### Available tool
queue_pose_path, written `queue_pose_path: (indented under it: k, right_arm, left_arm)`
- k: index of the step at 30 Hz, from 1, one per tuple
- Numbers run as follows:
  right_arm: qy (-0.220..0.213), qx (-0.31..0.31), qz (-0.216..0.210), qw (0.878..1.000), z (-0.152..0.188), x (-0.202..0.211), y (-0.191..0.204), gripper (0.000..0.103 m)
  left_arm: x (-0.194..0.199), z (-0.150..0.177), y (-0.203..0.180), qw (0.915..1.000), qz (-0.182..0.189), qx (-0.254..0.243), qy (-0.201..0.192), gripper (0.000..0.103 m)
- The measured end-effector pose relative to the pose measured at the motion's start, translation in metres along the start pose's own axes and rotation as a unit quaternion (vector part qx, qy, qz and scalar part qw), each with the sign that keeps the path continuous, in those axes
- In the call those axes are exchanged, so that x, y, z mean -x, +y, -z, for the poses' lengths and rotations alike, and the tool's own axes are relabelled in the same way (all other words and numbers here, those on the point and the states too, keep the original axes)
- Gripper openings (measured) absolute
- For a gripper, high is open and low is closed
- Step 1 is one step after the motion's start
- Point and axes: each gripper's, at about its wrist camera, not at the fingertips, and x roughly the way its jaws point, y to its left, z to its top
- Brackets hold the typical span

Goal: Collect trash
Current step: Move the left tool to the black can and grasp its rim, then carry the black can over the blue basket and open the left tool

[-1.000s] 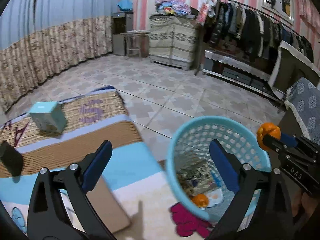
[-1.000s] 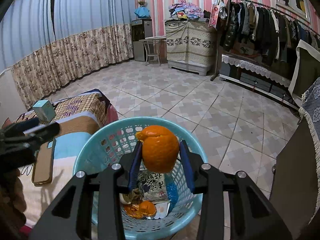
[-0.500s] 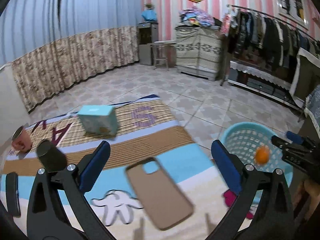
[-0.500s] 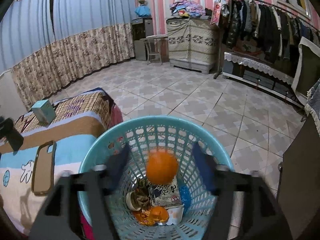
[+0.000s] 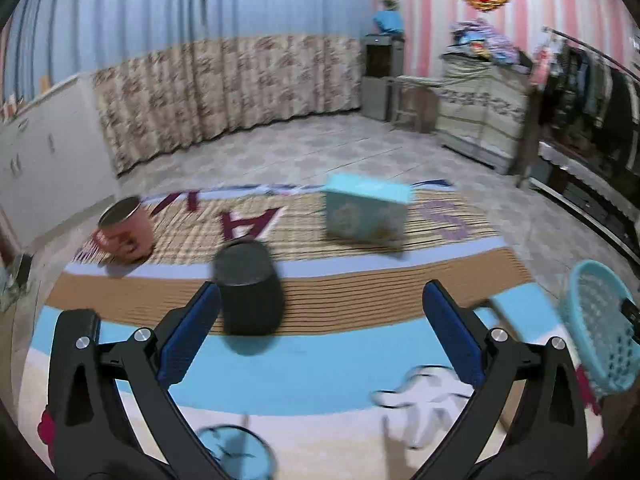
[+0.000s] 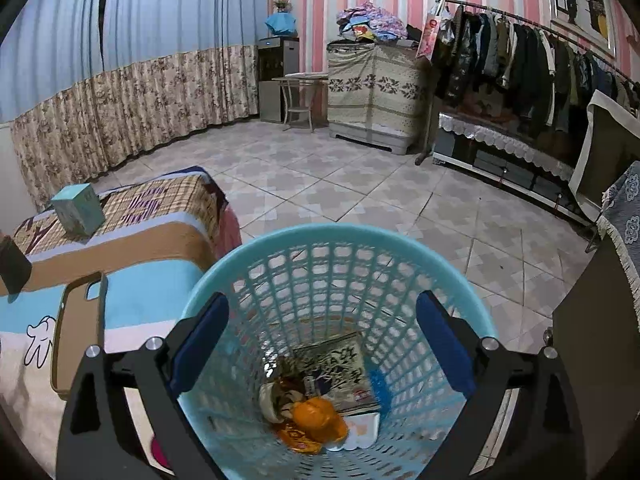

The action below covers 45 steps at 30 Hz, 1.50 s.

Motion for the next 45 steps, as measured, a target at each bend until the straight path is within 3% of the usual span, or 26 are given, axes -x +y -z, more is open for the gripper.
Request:
queue_pose_path:
  k: [6,11,13,14,15,18,25,29,33,36,42,45]
  right_arm:
    - [0.003,0.016,-0.003,1.0,0.002,-0.002,0.021,0.093]
    - [0.008,0.016,0.001,1.0,0.001,-0.006,0.021,0.093]
    - [0.011,0.013,0.002,1.0,0.002,-0.009,0.02,0.093]
    - [0.011,0.011,0.001,1.0,0.002,-0.009,0.019,0.093]
    - [0.012,0.008,-0.001,1.0,0.003,-0.01,0.018,0.093]
    - [0.013,0.001,-0.005,1.0,0.003,-0.012,0.013,0.093]
    - [0.006,-0.006,-0.008,1.0,0.003,-0.007,0.002,0.093]
    - [0.003,-0.019,-0.008,1.0,0.002,-0.004,-0.01,0.093]
    - [-0.003,-0.013,-0.001,1.0,-0.001,0.005,-0.02,0.093]
    - [-0.007,-0.004,0.006,1.0,-0.003,0.016,-0.034,0.093]
    - [0.0,-0.003,0.018,1.0,0.002,0.036,-0.072,0.093]
    - [0.001,-0.005,0.028,1.0,0.006,0.042,-0.089,0.093]
  left_arm:
    - [-0.067,0.004,0.044,0.9972,-0.003,0.044,0.061,0.097]
    - [-0.1,0.004,0.048,0.9973,-0.014,0.032,0.065,0.096]
    - [-0.107,0.002,0.048,0.9976,-0.015,0.014,0.067,0.082]
    - [-0.11,0.001,0.048,0.9974,-0.012,0.007,0.071,0.066]
    - [-0.111,0.0,0.049,0.9973,-0.011,0.004,0.073,0.062]
    - [-0.102,-0.007,0.057,0.9979,-0.002,0.004,0.065,0.062]
    - [-0.034,-0.049,0.068,0.9998,-0.016,-0.013,0.005,0.062]
    - [-0.004,-0.063,0.06,0.9998,-0.012,-0.012,-0.008,0.062]
    - [0.015,-0.062,0.018,0.9993,0.017,-0.03,-0.013,0.062]
    - [0.025,-0.052,-0.039,0.9962,0.068,-0.053,-0.012,0.062]
    - [0.02,-0.011,-0.182,0.9787,0.176,-0.104,0.018,0.062]
    - [0.018,0.019,-0.253,0.9657,0.219,-0.133,0.041,0.062]
